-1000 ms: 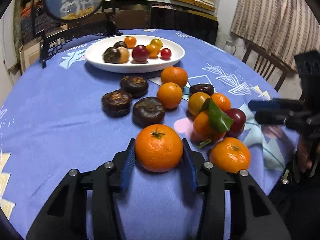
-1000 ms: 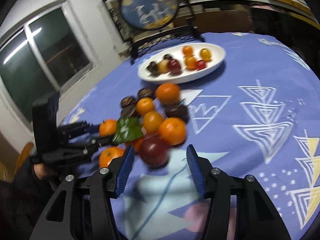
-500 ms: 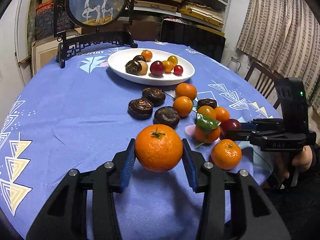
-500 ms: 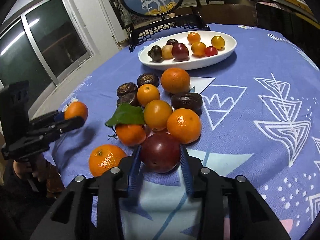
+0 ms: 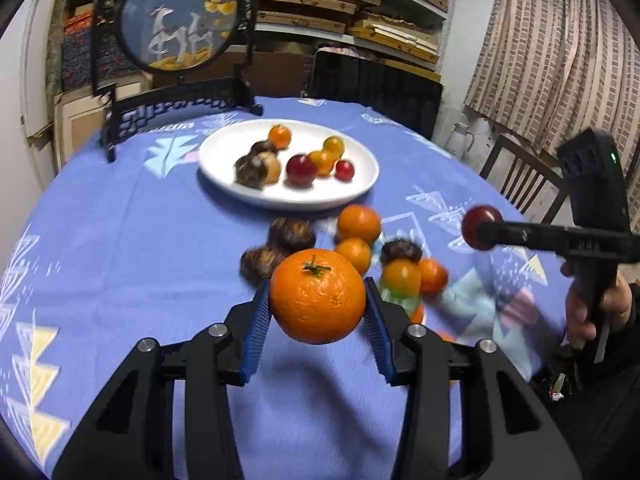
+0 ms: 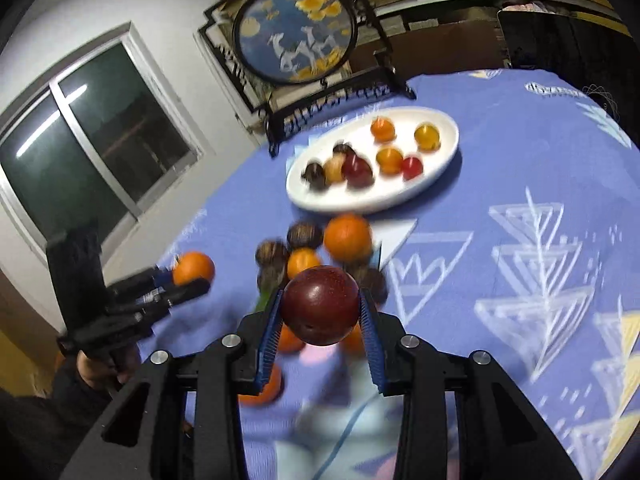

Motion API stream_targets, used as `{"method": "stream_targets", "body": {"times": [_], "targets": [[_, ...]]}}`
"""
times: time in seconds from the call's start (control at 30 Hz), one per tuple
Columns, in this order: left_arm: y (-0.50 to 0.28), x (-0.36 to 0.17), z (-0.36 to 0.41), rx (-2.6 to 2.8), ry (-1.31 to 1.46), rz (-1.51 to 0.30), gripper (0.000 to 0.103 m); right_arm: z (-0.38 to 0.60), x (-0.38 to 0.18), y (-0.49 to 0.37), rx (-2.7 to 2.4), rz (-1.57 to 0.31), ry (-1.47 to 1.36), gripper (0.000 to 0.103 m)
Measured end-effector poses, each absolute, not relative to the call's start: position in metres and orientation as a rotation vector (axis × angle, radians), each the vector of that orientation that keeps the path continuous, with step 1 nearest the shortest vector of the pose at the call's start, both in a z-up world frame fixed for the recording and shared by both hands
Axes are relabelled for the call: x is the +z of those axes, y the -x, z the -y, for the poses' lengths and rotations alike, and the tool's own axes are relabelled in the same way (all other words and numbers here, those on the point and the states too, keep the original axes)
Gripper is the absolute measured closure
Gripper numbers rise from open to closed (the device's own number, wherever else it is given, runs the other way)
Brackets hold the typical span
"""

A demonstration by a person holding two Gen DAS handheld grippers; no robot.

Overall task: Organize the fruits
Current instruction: 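Carry tangerine and plum over the white plate and open both tools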

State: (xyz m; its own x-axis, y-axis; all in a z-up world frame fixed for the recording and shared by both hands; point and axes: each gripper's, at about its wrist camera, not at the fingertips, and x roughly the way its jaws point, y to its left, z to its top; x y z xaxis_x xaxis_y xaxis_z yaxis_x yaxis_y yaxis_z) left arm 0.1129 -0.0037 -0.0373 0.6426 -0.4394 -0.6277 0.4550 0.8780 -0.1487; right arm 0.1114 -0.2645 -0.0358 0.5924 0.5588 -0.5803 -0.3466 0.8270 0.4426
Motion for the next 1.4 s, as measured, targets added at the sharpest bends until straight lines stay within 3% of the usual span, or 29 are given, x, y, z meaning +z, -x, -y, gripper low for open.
{"method": "stream_targets", "body": {"times": [0.23, 0.47, 0.53, 0.6, 0.63, 0.7, 0.77, 0.97, 1.33, 1.4], "targets": [[-0.184, -0.019, 0.041, -0.551, -0.063, -0.695, 0.059, 0.276, -0.008, -0.182, 0.5, -0.756, -0.321, 0.065], [-0.256, -0.039, 0.065, -0.535, -0.069, -0.78, 0.059, 0.251, -0.04, -0.257, 0.471, -0.831, -0.315, 0.065], [-0.268, -0.046, 0.064, -0.522, -0.056, -0.809, 0.059, 0.247, -0.045, -0.266, 0.46, -0.838, -0.297, 0.063], [-0.273, -0.051, 0.063, -0.511, -0.056, -0.824, 0.057, 0.244, -0.046, -0.269, 0.447, -0.823, -0.28, 0.051], [-0.272, -0.052, 0.061, -0.512, -0.056, -0.823, 0.055, 0.245, -0.044, -0.268, 0.444, -0.811, -0.277, 0.05], [-0.264, -0.047, 0.056, -0.502, -0.051, -0.796, 0.04, 0.247, -0.042, -0.263, 0.427, -0.792, -0.264, 0.05], [-0.25, -0.04, 0.051, -0.494, -0.055, -0.758, 0.034, 0.251, -0.038, -0.253, 0.43, -0.78, -0.278, 0.05], [-0.182, -0.028, 0.041, -0.542, -0.101, -0.716, 0.033, 0.272, -0.034, -0.2, 0.41, -0.756, -0.296, 0.049], [-0.043, -0.053, 0.051, -0.666, -0.212, -0.704, 0.034, 0.296, -0.061, -0.119, 0.371, -0.776, -0.324, 0.049], [-0.043, -0.065, 0.063, -0.65, -0.214, -0.726, 0.047, 0.294, -0.065, -0.116, 0.367, -0.788, -0.325, 0.049]]}}
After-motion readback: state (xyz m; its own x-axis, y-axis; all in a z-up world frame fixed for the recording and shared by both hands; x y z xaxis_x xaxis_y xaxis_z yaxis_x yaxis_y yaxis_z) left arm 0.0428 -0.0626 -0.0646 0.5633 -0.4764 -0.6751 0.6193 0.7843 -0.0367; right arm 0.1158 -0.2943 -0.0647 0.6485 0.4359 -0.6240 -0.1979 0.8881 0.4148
